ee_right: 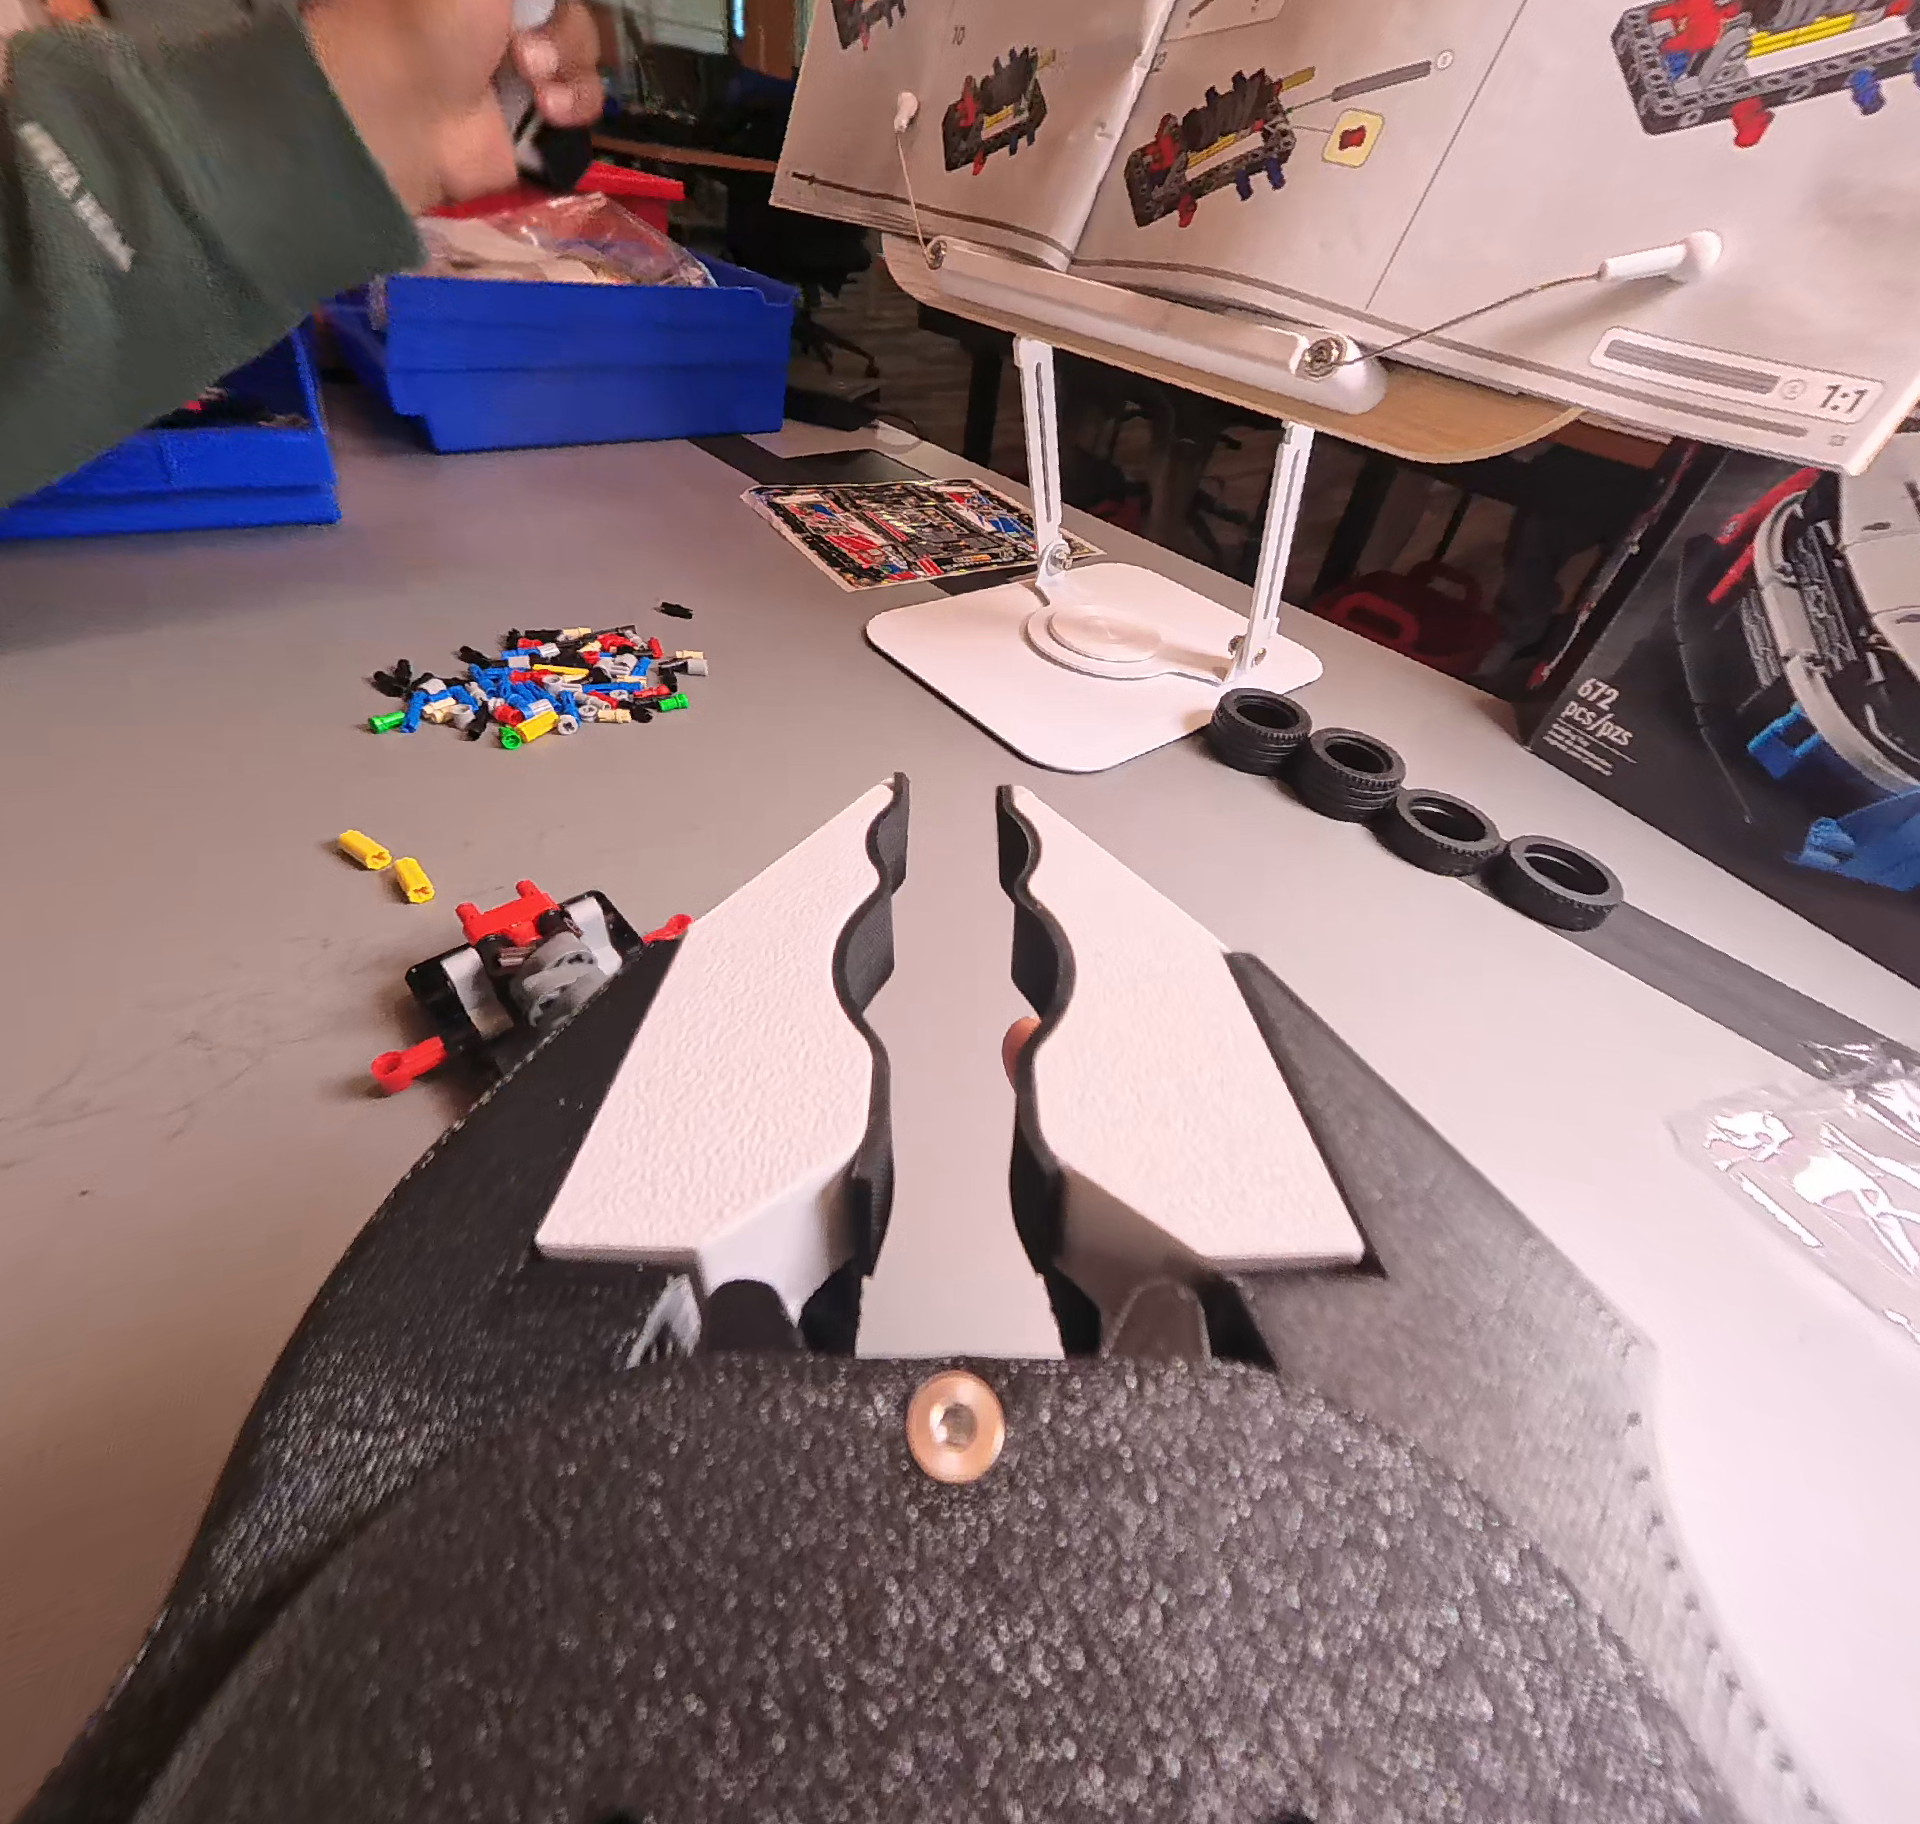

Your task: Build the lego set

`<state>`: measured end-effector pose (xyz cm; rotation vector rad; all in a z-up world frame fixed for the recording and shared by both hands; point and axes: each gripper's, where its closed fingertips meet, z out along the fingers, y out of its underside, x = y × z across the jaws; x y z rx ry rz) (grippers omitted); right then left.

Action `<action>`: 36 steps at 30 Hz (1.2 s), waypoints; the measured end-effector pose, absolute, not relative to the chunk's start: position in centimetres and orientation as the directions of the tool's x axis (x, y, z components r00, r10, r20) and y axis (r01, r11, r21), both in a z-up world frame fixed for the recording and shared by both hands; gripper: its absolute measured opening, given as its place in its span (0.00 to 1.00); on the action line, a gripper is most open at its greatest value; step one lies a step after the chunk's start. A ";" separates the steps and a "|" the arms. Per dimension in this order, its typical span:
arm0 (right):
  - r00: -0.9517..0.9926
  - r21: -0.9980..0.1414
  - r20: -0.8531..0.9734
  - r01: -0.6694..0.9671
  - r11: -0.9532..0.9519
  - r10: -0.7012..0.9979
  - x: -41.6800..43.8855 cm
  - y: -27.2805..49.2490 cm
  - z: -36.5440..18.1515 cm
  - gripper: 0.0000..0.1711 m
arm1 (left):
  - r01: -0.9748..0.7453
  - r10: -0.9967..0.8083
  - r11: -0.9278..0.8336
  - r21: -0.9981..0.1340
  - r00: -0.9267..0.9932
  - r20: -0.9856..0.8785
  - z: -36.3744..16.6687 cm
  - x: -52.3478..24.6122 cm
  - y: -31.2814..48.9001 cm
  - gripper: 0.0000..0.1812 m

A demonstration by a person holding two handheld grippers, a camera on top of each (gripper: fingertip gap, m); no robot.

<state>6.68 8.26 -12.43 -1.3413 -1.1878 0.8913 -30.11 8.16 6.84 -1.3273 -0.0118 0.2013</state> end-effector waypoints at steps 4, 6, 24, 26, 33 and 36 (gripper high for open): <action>0.226 -0.983 0.104 0.174 0.065 0.969 6.9 8.8 -13.2 0.09 | -0.132 0.158 0.199 -0.971 0.982 -0.101 9.1 -32.2 11.5 0.00; 0.224 -0.982 0.095 0.181 0.055 0.970 6.9 8.9 -13.5 0.09 | -0.130 0.156 0.183 -0.974 0.982 -0.102 9.5 -32.8 12.7 0.00; 0.210 -0.978 0.096 0.200 0.053 0.973 6.6 8.7 -14.2 0.09 | -0.068 0.030 0.081 -0.994 0.997 -0.066 3.7 -29.4 10.0 0.00; 0.207 -0.978 0.102 0.201 0.060 0.973 6.5 8.6 -14.1 0.09 | -0.046 -0.085 0.014 -0.999 0.995 -0.047 1.2 -26.8 8.7 0.00; 0.184 -0.976 0.114 0.205 0.076 0.976 6.2 7.8 -14.0 0.09 | -0.184 -0.480 -0.351 -0.918 0.877 0.008 -10.6 -17.5 1.4 0.06; 0.173 -0.974 0.133 0.206 0.096 0.976 6.1 7.3 -13.7 0.09 | -0.256 -0.587 -0.427 -0.867 0.808 0.050 -14.2 -13.6 -2.5 0.08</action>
